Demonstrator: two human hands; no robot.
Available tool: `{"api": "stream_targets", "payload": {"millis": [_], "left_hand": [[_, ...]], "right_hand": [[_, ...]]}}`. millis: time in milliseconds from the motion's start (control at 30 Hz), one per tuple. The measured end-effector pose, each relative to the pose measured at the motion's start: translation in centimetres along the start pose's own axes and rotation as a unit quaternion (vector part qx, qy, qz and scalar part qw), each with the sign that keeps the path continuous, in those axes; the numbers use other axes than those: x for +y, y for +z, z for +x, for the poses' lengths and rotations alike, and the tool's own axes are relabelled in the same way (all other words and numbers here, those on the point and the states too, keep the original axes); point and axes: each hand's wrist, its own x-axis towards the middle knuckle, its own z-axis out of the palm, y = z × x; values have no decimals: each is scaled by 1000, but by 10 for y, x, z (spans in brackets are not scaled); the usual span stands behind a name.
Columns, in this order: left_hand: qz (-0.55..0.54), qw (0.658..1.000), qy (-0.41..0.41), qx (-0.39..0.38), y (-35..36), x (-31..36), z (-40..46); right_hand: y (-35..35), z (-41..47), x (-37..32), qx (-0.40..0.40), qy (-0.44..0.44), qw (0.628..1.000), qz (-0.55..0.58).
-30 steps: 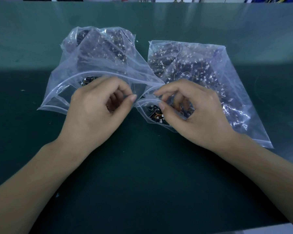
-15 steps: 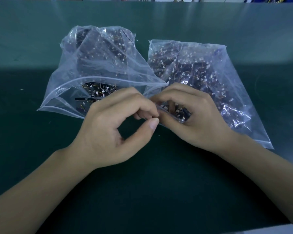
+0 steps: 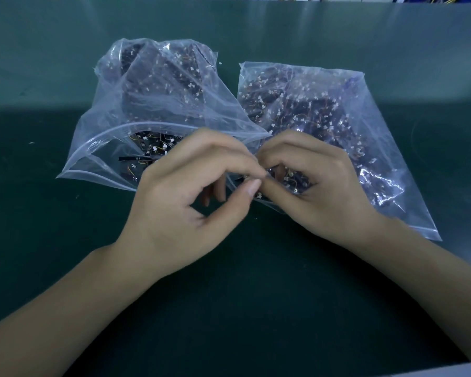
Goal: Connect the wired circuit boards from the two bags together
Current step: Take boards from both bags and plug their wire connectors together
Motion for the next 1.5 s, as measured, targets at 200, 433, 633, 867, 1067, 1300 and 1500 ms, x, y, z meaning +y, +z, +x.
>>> {"api": "stream_targets", "payload": {"millis": [200,433,633,867,1067,1300,1500], "left_hand": [[64,997,-42,8,0,-9,-1],[53,998,-32,18,-2,-9,-1],[44,999,-27,17,1,-9,-2],[12,997,-64,49,2,-8,-4],[0,994,-107,10,1,-10,-4],[20,995,-93,14,2,-13,-2],[16,995,-95,20,2,-14,-2]], "right_hand": [[1,-1,2,-4,2,1000,1],[3,-2,3,-21,3,1000,6],[3,-2,2,-27,-1,1000,3],[1,1,0,15,9,1000,-2],[0,1,-4,46,18,998,38],[0,0,-6,39,20,998,55],[-1,0,-8,47,17,997,65]]}}
